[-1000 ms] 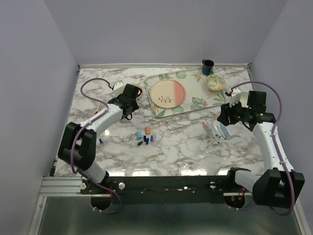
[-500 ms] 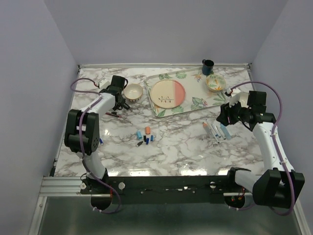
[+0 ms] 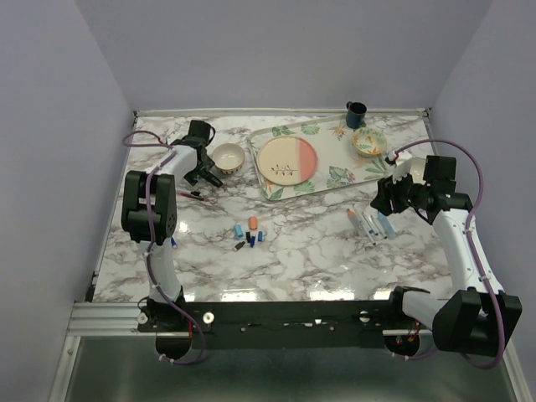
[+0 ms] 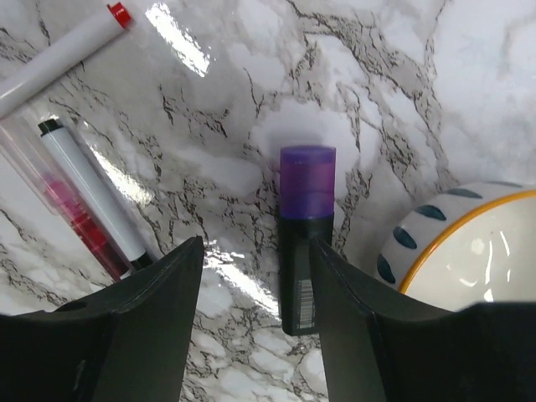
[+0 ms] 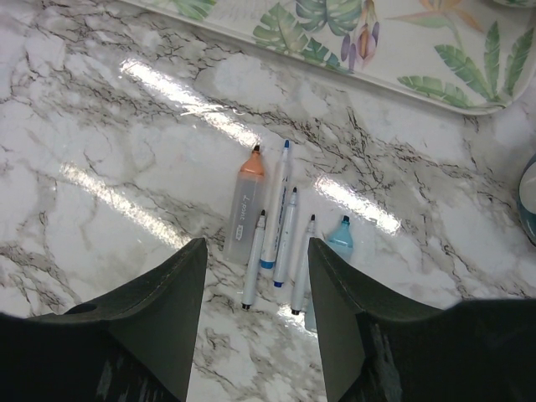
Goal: Open the pen caps
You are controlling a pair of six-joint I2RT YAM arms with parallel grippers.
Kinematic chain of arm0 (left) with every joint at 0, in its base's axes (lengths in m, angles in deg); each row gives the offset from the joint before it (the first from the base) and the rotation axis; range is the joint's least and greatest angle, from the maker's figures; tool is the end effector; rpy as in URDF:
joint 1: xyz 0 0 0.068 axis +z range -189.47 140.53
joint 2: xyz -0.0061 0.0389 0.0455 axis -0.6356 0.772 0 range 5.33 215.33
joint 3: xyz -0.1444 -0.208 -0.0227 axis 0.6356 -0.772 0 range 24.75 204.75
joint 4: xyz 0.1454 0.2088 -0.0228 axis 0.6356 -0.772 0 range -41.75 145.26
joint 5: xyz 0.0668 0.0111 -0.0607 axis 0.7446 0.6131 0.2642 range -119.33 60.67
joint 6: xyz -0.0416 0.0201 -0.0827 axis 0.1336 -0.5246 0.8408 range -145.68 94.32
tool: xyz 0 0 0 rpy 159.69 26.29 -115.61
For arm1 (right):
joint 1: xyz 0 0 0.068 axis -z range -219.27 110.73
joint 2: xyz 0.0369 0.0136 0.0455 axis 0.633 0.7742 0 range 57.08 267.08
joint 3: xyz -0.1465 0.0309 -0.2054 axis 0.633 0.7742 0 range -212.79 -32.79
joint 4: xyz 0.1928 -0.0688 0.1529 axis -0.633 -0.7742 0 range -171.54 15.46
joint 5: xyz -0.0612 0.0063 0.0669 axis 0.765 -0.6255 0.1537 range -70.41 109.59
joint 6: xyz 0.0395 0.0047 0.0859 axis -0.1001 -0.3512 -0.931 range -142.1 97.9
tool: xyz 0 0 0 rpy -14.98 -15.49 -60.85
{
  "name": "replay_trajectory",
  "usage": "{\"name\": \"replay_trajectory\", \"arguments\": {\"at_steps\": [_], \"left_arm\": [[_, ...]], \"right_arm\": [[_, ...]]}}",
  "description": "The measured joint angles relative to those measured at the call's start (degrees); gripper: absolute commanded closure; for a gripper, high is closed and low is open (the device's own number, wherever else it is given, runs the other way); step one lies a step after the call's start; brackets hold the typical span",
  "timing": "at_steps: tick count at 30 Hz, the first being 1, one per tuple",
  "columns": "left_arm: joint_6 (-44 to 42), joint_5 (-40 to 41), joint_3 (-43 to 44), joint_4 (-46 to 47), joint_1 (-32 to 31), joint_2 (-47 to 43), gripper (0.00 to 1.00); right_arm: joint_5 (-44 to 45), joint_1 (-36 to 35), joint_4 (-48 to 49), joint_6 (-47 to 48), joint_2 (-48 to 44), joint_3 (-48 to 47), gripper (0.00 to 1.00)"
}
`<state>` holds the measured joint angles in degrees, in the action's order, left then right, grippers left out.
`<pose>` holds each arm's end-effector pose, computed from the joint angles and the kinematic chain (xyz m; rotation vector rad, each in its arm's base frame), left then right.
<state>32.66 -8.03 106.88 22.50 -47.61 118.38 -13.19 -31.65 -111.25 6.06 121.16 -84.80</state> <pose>0.4198 -0.0286 0.1296 -1.1871 2.2690 0.0744 0.2590 0.0120 0.2326 -0.6515 2.1877 0.3728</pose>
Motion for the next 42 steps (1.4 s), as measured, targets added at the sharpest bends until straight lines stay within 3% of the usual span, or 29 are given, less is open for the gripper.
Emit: {"name": "replay_trajectory", "arguments": {"at_steps": [10, 22, 28, 32, 34, 36, 42], "left_arm": [[-1.0, -1.4, 7.8, -1.7, 1.2, 4.8, 0.35], [-1.7, -1.4, 14.7, -7.6, 1.4, 11.3, 0.47], [-2.6, -1.3, 15.0, -9.0, 1.4, 11.5, 0.64], [-3.0, -1.3, 15.0, -9.0, 1.6, 11.5, 0.88], [-3.0, -1.3, 14.8, -8.9, 1.6, 11.3, 0.95], [-3.1, -1.4, 13.4, -7.6, 1.7, 10.6, 1.00], [-3.9, -2.0, 3.0, -3.2, 2.1, 3.0, 1.00]], "right_arm": [[0.0, 0.0, 0.0, 0.1, 0.0, 0.0, 0.41], [-0.1, 0.0, -0.1, 0.4, 0.0, 0.0, 0.41], [-0.4, 0.0, -0.4, 0.4, 0.0, 0.0, 0.41], [-0.9, 0.0, -0.5, 0.5, 0.0, 0.0, 0.41], [-1.1, 0.0, -0.5, 0.5, 0.0, 0.0, 0.40], [-1.3, 0.0, -0.6, 0.7, 0.0, 0.0, 0.41], [-3.0, 0.0, -1.1, 1.6, -0.8, 0.1, 0.41]]}}
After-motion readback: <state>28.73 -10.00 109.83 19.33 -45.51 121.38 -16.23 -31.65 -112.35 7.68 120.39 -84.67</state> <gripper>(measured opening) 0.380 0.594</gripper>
